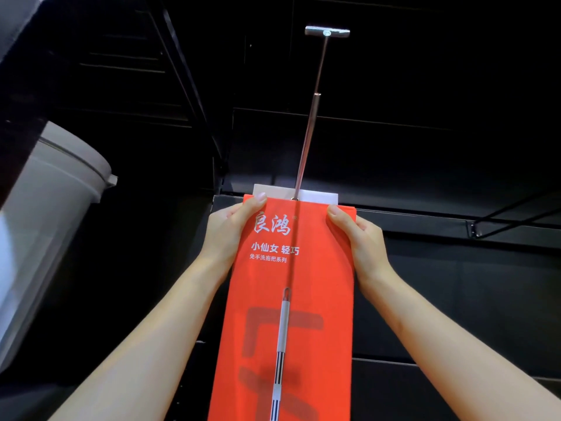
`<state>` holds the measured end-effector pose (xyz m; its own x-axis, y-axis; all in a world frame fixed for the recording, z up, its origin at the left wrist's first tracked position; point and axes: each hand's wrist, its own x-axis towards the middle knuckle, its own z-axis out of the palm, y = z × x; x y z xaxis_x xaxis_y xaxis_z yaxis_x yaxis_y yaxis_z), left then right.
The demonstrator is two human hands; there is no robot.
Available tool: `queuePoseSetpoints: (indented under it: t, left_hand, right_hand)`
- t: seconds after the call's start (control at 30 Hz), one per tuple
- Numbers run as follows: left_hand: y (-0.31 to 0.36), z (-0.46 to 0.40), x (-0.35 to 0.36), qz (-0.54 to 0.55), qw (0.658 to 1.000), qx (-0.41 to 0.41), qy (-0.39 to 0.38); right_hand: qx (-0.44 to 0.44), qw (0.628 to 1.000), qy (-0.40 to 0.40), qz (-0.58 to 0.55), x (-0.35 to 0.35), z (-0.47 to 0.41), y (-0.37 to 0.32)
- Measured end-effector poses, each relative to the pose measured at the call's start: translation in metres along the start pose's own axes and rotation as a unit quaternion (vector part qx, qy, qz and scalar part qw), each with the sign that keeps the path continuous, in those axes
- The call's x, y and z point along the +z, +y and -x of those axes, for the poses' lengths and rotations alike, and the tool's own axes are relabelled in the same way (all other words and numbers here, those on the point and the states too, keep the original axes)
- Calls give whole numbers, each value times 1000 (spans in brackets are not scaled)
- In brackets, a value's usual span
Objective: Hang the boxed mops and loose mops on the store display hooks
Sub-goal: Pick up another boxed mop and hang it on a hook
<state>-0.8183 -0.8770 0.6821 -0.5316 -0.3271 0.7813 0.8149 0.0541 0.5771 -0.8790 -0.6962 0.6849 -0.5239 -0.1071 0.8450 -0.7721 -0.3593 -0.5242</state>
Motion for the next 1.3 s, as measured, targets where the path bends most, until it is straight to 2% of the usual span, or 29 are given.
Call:
queuePoseSetpoints:
  t: [0.2, 0.43, 0.53, 0.63, 0.8, 1.1, 1.2, 1.3]
  left_hand:
    - [-5, -5, -1, -8, 1000, 6, 0]
    - [-10, -8, -5, -89, 996, 28, -2]
    - [-11, -8, -6, -138, 990, 34, 2]
    - [-12, -5, -2, -124, 992, 26, 3]
    - [-12, 4, 2, -111, 994, 14, 11]
    - [-22, 42, -5, -101, 995, -20, 9]
    - [-37, 70, -19, -106, 994, -36, 11]
    - [-65, 110, -34, -113, 991, -74, 10]
  right_hand:
    - [-8, 1000, -1, 6, -1, -8, 8]
    - [-15, 1000, -6, 21, -3, -13, 16]
    - [-13, 999, 1, 42, -4, -14, 16]
    - [16, 994, 8, 105, -8, -12, 15]
    - [71, 994, -71, 50, -10, -1, 19]
    - [72, 995, -75, 11, -10, 33, 30]
    - [57, 994, -86, 26, -18, 65, 46]
    - [80, 992, -99, 19, -27, 113, 72]
